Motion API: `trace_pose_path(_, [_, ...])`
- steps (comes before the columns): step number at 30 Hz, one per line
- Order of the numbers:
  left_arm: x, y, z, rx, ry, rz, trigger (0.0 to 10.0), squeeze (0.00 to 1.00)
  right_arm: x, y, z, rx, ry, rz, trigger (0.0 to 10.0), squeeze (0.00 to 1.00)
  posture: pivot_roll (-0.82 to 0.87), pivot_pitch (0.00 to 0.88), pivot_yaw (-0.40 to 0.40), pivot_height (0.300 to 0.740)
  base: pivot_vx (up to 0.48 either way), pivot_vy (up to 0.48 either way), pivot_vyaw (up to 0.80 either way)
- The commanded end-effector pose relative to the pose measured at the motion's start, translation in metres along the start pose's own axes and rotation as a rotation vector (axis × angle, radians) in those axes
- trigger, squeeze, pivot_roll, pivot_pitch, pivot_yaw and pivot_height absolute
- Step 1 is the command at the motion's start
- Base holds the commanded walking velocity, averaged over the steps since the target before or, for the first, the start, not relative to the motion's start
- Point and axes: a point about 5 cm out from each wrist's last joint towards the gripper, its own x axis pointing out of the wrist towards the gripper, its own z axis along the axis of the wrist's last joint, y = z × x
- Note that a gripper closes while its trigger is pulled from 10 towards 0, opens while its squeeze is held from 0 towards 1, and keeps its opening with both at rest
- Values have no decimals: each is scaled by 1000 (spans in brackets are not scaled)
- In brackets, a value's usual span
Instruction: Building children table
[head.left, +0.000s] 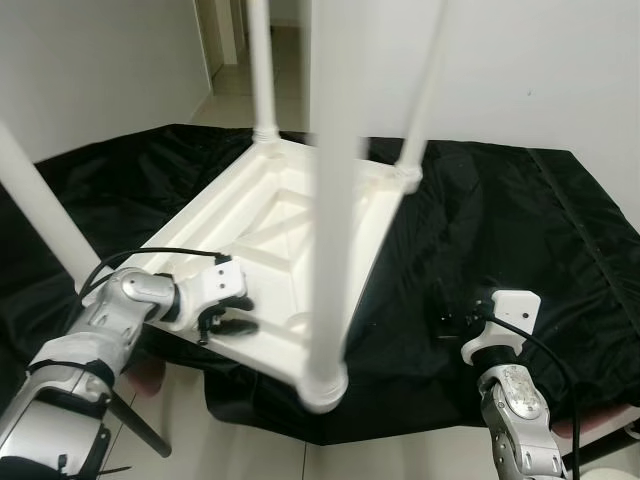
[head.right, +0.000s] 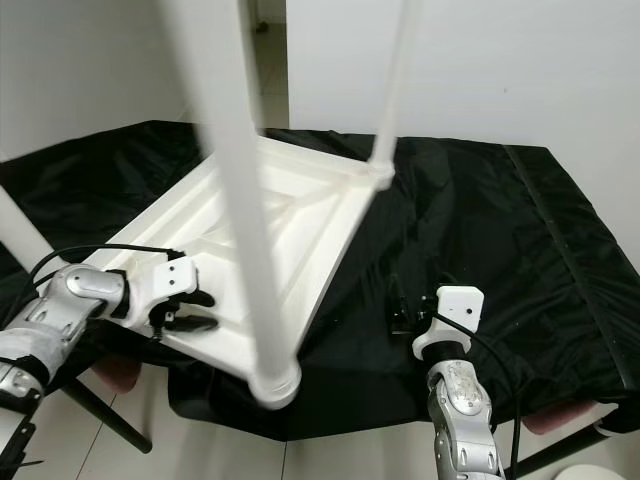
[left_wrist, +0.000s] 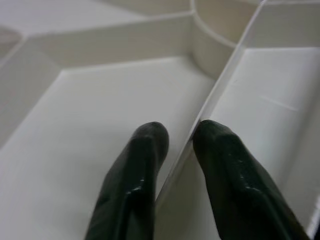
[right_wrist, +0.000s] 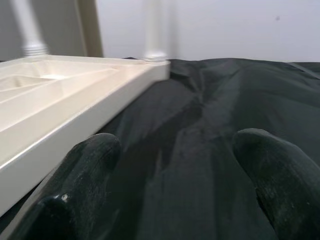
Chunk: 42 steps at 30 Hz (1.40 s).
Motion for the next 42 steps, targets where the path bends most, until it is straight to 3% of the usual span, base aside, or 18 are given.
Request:
trace_pose_path(1, [3,17,12,-5,-58,248,0,0,1,1,2,-5,-4,-1,10000,0,21,24,27,740,0,0,0])
trace_pose_path(2, [3,17,12,-5,-58,248,0,0,1,1,2,-5,-4,-1,10000,0,21,24,27,740,0,0,0])
trace_pose_path(4, [14,18,24,7,-98,269,2275,0,2,1,2,-4,-6,-2,10000,0,21,25,25,740,0,0,0])
trace_pose_path(6, [14,18,24,7,-98,269,2275,0,2,1,2,-4,-6,-2,10000,0,21,25,25,740,0,0,0])
trace_pose_path(7, [21,17,32,15,-122,271,10000,0,3,1,2,-4,-8,-3,10000,0,18,29,28,740,0,0,0])
trace_pose_path(13, [38,13,56,4,-237,263,10000,0,2,0,3,3,-11,-16,10000,0,9,38,34,740,0,0,0])
trace_pose_path(14, [39,12,59,-16,-264,261,10000,1000,0,-2,4,9,-14,-18,10000,0,0,44,37,740,0,0,0])
trace_pose_path(21, [32,8,64,-27,-344,249,10000,1000,-7,-10,8,14,-19,-18,10000,0,-6,48,37,740,0,0,0])
trace_pose_path(22, [25,7,69,-65,-404,233,10000,0,-8,-14,9,18,-15,-18,10000,0,-10,53,37,740,0,0,0])
trace_pose_path(27, [4,4,71,-130,-501,247,10000,0,-15,-19,13,27,-5,32,10000,0,-12,56,28,740,0,0,0])
trace_pose_path(28, [-2,2,66,-144,-506,275,10000,0,-17,-19,15,35,0,67,10000,1000,-10,60,18,740,0,0,0])
trace_pose_path(32, [-19,-2,58,-170,-519,354,10000,0,-23,-19,19,15,15,148,10000,1000,-6,60,9,740,0,0,0])
trace_pose_path(33, [-35,-9,55,-228,-564,366,10000,0,-29,-24,21,5,48,182,10000,1000,3,62,-6,740,0,0,0])
trace_pose_path(35, [-43,-13,54,-235,-577,373,10000,0,-31,-25,23,7,62,211,10000,1000,11,65,-13,740,0,0,0])
trace_pose_path(36, [-51,-19,53,-239,-577,387,10000,0,-36,-27,25,12,82,262,10000,376,19,65,-18,740,0,0,0])
trace_pose_path(37, [-51,-19,53,-239,-577,387,10000,0,-36,-27,25,12,82,262,10000,376,19,65,-18,740,0,0,0])
trace_pose_path(38, [-52,-23,50,-263,-548,397,10000,0,-38,-26,26,10,94,313,10000,0,27,64,-21,740,0,0,0])
trace_pose_path(42, [-51,-33,50,-264,-507,462,10000,0,-46,-22,28,31,154,496,10000,0,36,56,-24,740,0,0,0])
